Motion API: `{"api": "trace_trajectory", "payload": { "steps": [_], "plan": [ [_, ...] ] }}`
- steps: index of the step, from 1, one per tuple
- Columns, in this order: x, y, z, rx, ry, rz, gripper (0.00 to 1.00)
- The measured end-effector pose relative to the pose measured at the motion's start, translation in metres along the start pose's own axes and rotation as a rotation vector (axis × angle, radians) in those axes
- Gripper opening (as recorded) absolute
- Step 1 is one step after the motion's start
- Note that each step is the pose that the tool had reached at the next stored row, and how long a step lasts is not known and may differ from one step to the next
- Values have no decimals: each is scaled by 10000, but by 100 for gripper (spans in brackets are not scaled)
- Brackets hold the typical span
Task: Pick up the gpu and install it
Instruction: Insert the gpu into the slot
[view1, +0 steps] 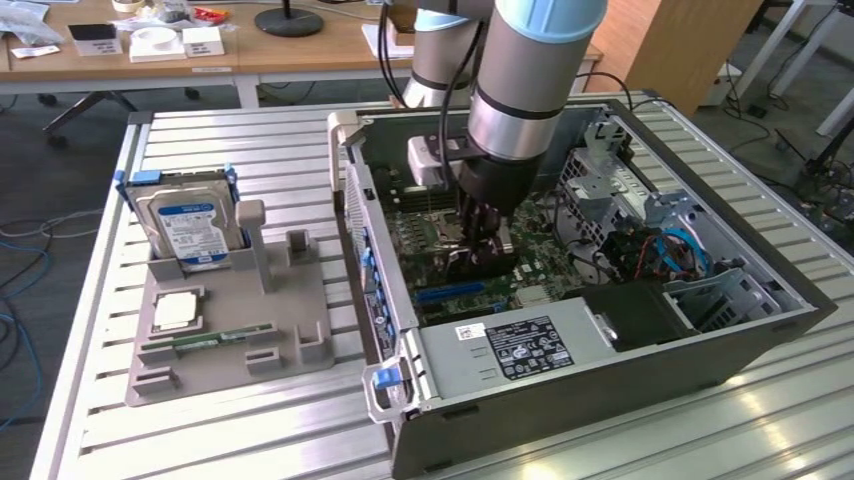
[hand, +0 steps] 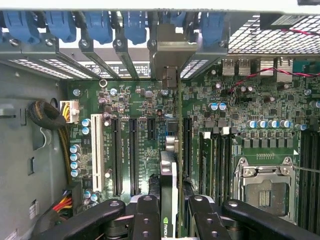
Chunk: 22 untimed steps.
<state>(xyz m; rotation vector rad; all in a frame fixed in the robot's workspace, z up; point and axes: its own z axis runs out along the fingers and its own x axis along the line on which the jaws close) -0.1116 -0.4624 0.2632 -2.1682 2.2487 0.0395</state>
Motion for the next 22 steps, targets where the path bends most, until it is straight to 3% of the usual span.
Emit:
{"api": "trace_trajectory", "payload": {
  "steps": [16,22],
  "plan": [
    [31,15,67,-1,3,-1,27],
    [26,15,94,-3,-38,-1,27]
  ]
}}
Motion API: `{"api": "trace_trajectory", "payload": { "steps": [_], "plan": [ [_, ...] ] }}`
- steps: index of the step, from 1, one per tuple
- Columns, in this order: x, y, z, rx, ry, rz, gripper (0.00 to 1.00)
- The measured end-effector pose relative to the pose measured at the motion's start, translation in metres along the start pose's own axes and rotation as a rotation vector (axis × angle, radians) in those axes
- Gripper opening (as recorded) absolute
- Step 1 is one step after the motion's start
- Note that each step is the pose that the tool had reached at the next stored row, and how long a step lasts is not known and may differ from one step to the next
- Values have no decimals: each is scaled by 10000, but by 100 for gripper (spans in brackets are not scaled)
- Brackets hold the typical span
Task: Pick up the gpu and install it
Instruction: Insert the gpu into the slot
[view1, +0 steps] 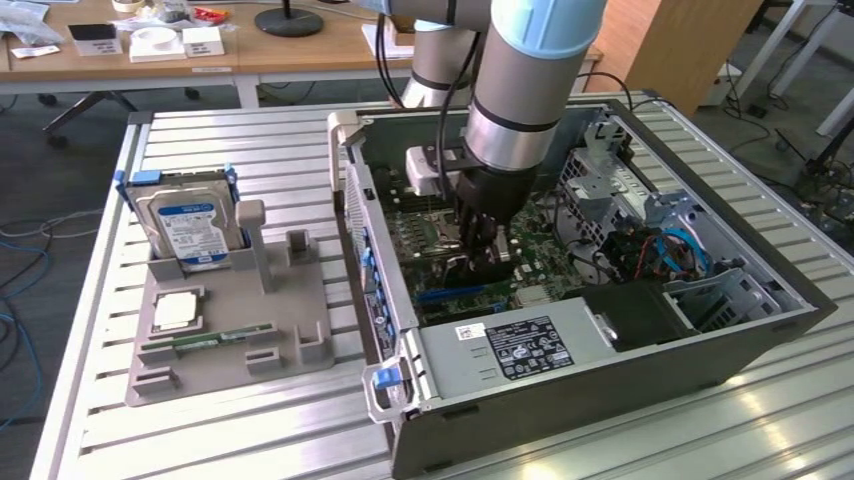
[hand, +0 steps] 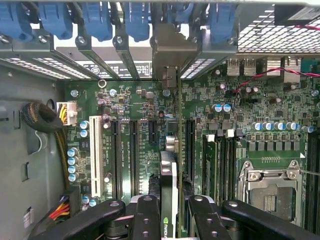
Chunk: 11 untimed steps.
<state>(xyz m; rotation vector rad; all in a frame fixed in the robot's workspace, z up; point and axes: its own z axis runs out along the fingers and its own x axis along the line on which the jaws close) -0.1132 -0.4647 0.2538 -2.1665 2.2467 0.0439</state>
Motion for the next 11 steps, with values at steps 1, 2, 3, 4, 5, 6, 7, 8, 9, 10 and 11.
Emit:
{"api": "trace_trajectory", "payload": {
  "steps": [1,2,3,4,5,6,7,8,9,10,11],
  "plan": [
    [0,1,12,2,-4,1,27],
    [1,2,30,2,-3,1,27],
    [1,2,47,1,-3,1,27],
    [2,2,57,2,-3,1,27],
    [2,2,57,0,0,1,27],
    [2,2,58,-1,-1,1,27],
    [2,3,60,-1,-8,1,27],
    [2,6,63,0,-16,2,27],
    [2,7,65,2,-19,2,27],
    [1,7,67,1,-23,0,27],
    [0,7,68,0,-26,0,27]
  ]
}}
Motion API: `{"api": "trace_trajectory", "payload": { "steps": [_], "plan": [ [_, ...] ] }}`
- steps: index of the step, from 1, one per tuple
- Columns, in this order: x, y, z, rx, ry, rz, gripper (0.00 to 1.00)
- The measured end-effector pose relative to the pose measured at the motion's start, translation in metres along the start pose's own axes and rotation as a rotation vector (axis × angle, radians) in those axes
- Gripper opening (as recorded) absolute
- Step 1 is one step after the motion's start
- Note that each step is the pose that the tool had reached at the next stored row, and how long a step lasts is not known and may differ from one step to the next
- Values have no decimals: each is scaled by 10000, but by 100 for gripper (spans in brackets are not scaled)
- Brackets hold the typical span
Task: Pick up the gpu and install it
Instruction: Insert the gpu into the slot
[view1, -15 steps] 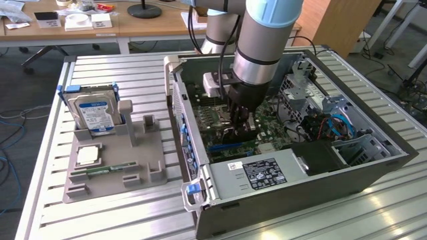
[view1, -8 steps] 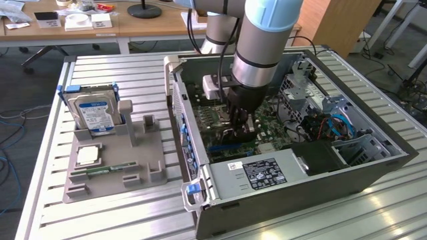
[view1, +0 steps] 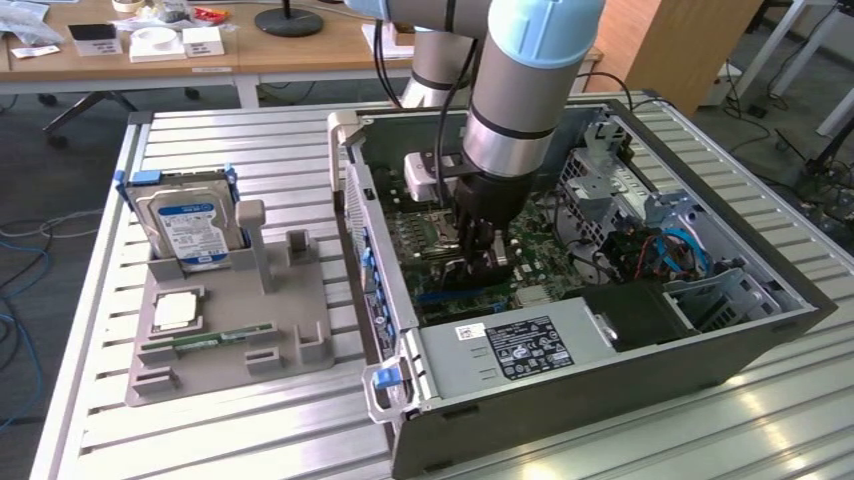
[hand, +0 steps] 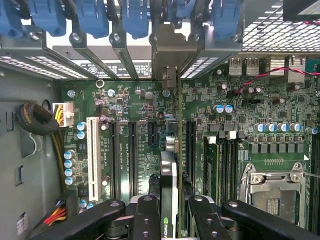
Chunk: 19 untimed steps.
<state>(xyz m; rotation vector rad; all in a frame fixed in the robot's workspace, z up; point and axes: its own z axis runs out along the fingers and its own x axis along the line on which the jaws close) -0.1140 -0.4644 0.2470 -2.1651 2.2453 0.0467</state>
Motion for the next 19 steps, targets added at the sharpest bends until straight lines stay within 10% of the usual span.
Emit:
{"api": "trace_trajectory", "payload": {
  "steps": [19],
  "plan": [
    [2,0,64,0,-1,1,27]
  ]
}}
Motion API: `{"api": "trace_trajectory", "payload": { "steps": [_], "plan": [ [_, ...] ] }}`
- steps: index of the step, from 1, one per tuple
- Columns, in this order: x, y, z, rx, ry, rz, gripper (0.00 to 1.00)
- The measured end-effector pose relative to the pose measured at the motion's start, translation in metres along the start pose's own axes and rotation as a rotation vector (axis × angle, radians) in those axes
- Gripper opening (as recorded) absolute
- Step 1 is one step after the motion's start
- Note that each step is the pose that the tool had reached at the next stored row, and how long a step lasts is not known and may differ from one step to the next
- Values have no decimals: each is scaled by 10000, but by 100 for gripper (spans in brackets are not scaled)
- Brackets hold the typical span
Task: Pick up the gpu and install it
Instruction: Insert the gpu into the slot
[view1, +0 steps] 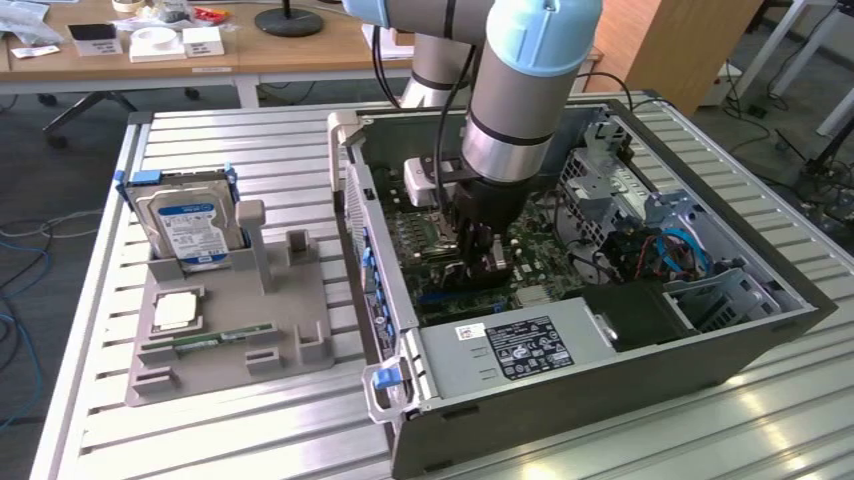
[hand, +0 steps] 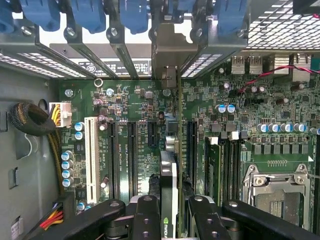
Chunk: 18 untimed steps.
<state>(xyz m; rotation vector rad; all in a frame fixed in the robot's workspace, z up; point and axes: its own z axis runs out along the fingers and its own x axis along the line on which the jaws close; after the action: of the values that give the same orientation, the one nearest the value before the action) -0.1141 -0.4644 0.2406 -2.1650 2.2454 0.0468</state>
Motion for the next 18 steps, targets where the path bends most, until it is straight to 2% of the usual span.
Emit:
{"api": "trace_trajectory", "payload": {
  "steps": [6,7,9,15,18],
  "plan": [
    [-1,0,2,1,-4,1,28],
    [0,0,1,1,-2,2,34],
    [0,0,-1,0,1,1,34],
    [-4,1,-106,0,1,0,34],
    [-5,1,-109,1,-2,0,34]
  ]
}}
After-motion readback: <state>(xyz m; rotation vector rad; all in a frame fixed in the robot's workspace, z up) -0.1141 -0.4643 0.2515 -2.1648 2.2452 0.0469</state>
